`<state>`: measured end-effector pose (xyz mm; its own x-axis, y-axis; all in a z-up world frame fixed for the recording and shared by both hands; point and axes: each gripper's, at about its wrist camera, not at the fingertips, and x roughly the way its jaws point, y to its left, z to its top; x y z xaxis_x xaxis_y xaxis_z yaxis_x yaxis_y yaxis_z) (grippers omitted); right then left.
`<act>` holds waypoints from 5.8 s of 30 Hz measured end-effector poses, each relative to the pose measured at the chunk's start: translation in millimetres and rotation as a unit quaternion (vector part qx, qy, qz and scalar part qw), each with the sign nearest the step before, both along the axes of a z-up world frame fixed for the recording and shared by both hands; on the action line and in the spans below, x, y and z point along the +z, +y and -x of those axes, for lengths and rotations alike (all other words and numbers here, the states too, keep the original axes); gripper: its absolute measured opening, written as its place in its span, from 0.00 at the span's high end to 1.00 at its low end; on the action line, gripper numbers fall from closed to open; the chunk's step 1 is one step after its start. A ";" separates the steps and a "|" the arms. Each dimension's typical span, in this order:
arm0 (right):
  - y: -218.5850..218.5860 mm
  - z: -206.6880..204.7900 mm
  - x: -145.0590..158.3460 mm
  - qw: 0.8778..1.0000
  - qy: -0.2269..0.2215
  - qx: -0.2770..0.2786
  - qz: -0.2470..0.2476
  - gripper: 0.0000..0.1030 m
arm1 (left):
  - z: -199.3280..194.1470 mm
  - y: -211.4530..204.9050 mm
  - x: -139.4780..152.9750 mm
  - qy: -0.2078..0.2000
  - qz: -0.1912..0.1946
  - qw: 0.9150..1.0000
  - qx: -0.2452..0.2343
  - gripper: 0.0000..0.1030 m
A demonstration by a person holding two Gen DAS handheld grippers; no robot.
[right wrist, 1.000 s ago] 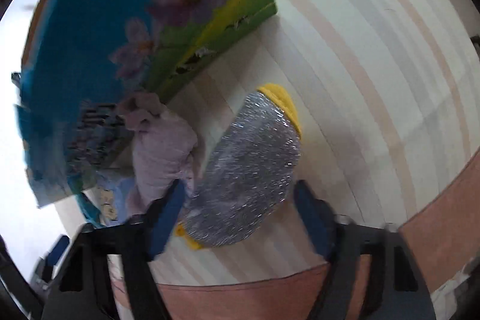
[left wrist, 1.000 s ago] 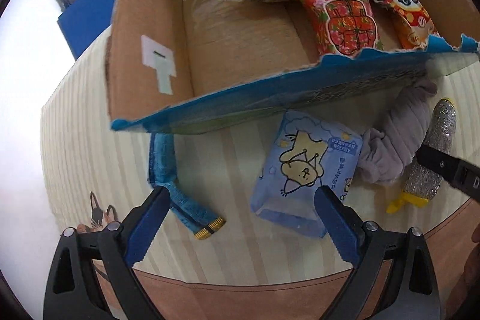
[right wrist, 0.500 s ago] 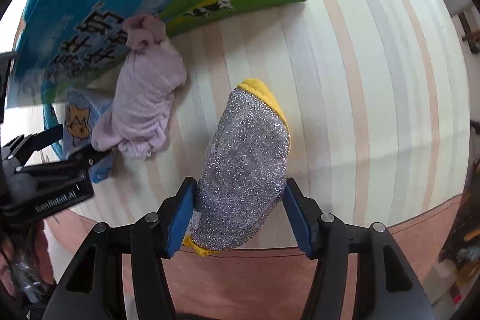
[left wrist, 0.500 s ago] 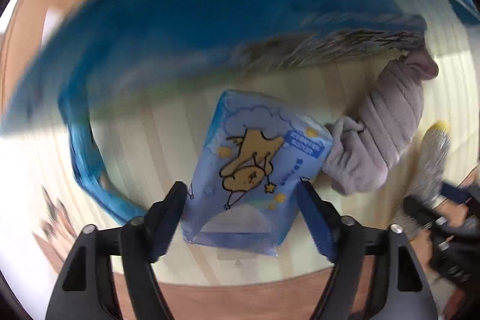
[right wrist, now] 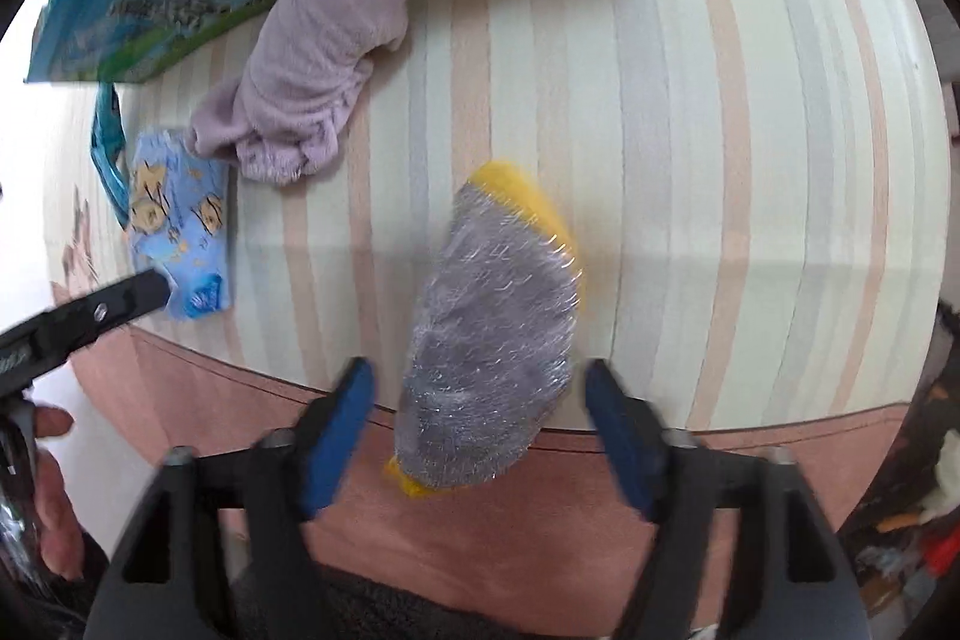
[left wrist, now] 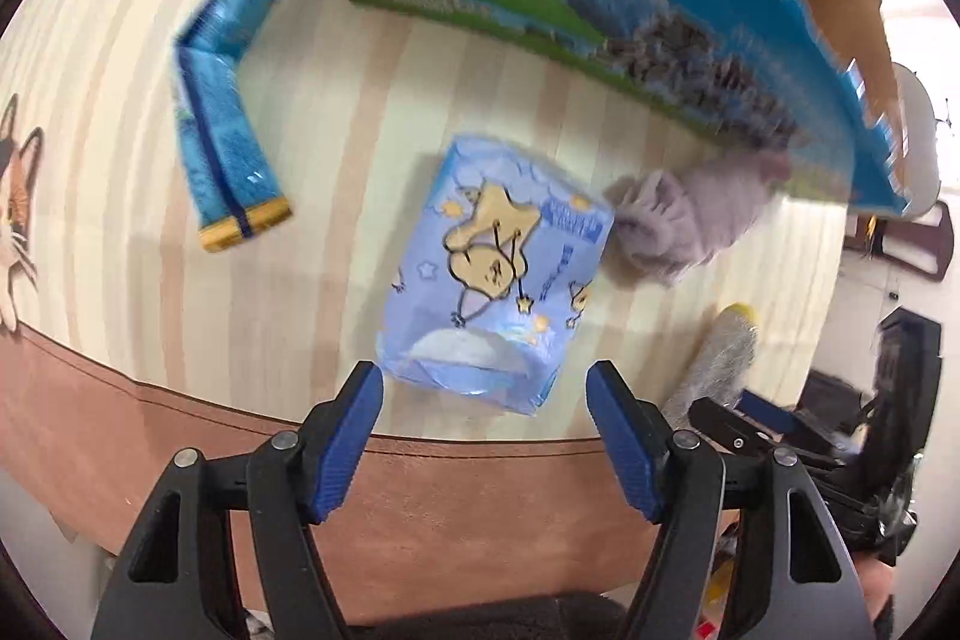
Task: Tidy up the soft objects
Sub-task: 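Grasp the blue tissue pack with the left tool while the right tool grasps the scrub sponge, then place the tissue pack and sponge into the box and open both tools, then grasp the blue stick snack with the left tool while the right tool grasps the lilac cloth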
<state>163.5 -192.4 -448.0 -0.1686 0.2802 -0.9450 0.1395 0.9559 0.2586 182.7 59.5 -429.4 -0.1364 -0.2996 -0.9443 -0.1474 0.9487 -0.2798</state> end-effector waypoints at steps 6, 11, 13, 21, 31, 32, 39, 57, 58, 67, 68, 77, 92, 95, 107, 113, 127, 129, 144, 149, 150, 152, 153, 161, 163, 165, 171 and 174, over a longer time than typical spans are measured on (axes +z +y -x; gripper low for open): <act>-6.2 -12.6 2.8 1.000 -0.005 -0.030 -0.007 0.16 | -28.0 -12.9 -3.8 -0.033 -0.065 0.995 -0.070 0.24; 17.4 -14.1 -10.5 1.000 0.002 -0.029 0.009 0.16 | -40.1 -42.8 -38.3 -0.017 -0.140 0.977 -0.159 0.24; 21.7 -14.6 -12.6 0.999 0.002 -0.033 0.016 0.16 | -41.7 -55.4 -51.5 -0.010 -0.142 0.975 -0.169 0.24; 53.3 -21.1 -20.0 0.998 -0.019 0.000 0.059 0.49 | -16.6 -90.6 -52.4 -0.015 -0.128 0.979 -0.158 0.61; 43.5 -9.2 25.3 0.998 -0.057 0.010 0.010 0.51 | 0.5 -108.7 29.7 -0.065 -0.047 0.989 -0.128 0.80; 35.3 -7.6 40.1 0.998 -0.065 0.011 0.000 0.51 | -0.5 -109.4 45.0 -0.078 -0.036 0.989 -0.124 0.80; 1.9 -28.7 110.2 0.992 -0.117 0.025 -0.024 0.51 | -42.4 -91.9 87.7 -0.112 -0.041 0.984 -0.132 0.81; 28.8 -31.0 53.4 0.997 -0.067 0.026 -0.033 0.51 | -36.3 -45.8 -35.7 0.026 -0.067 0.994 -0.077 0.53; 30.6 -31.2 52.8 0.997 -0.067 0.029 -0.032 0.51 | -37.1 -47.8 -30.9 0.020 -0.061 0.995 -0.078 0.64; 31.7 -29.2 69.8 0.995 -0.084 0.036 -0.041 0.51 | -31.3 -50.7 39.0 -0.045 -0.038 0.994 -0.095 0.88; 30.2 -28.8 72.6 0.995 -0.087 0.036 -0.042 0.51 | -29.0 -49.2 51.2 -0.053 -0.032 0.994 -0.095 0.88; 7.4 -36.1 168.8 0.984 -0.152 0.054 -0.079 0.51 | -47.1 -42.4 200.6 -0.177 0.000 0.978 -0.109 0.88; -13.9 -231.3 185.3 0.974 -0.186 0.089 0.089 0.51 | -254.9 -43.6 142.3 -0.144 -0.103 0.977 -0.118 0.88; -14.7 -263.4 160.1 0.976 -0.163 0.093 0.113 0.51 | -270.9 -46.0 113.0 -0.124 -0.121 0.977 -0.126 0.87; -8.5 -306.4 98.6 0.972 -0.115 0.100 0.181 0.46 | -305.1 -47.9 83.6 -0.081 -0.113 0.983 -0.117 0.67; -12.6 -306.5 116.2 0.977 -0.131 0.067 0.156 0.08 | -298.8 -44.9 114.2 -0.118 -0.097 0.982 -0.113 0.13; -0.5 -231.9 152.0 0.980 -0.160 0.033 0.112 0.00 | -223.8 -45.5 166.5 -0.186 -0.109 0.972 -0.099 0.02; 2.4 -213.9 160.6 0.978 -0.172 0.026 0.112 0.00 | -207.1 -45.4 174.9 -0.200 -0.117 0.968 -0.096 0.02; 16.5 -105.6 263.8 0.950 -0.291 -0.001 0.117 0.00 | -105.4 -38.1 255.0 -0.294 -0.143 0.943 -0.063 0.02; 19.8 -81.4 290.2 0.943 -0.314 -0.003 0.107 0.00 | -83.5 -40.0 274.8 -0.307 -0.148 0.938 -0.064 0.02; 20.4 -77.1 293.4 0.943 -0.317 -0.004 0.103 0.00 | -80.3 -39.3 277.4 -0.311 -0.152 0.936 -0.063 0.02; 20.2 -69.8 297.5 0.942 -0.322 -0.009 0.093 0.00 | -74.2 -37.9 280.3 -0.313 -0.162 0.934 -0.059 0.02; 19.3 -67.2 297.4 0.943 -0.322 -0.011 0.086 0.00 | -71.2 -34.9 279.1 -0.312 -0.164 0.935 -0.050 0.02; 31.7 -44.8 242.7 0.958 -0.285 0.010 0.040 0.00 | -51.9 3.6 234.5 -0.267 -0.171 0.948 0.013 0.02; 36.7 -42.5 215.1 0.970 -0.243 0.005 0.015 0.00 | -47.4 15.8 214.8 -0.248 -0.175 0.953 0.022 0.02; 37.8 -41.7 180.7 0.979 -0.205 -0.025 -0.006 0.00 | -44.4 28.8 192.5 -0.224 -0.177 0.958 0.031 0.02; 55.1 -49.3 99.5 0.982 -0.177 -0.038 0.055 0.02 | -40.4 70.1 114.3 -0.130 -0.143 0.979 0.068 0.02; 63.2 -54.6 63.6 0.984 -0.157 -0.044 0.075 0.11 | -42.9 82.9 83.8 -0.094 -0.123 0.984 0.088 0.04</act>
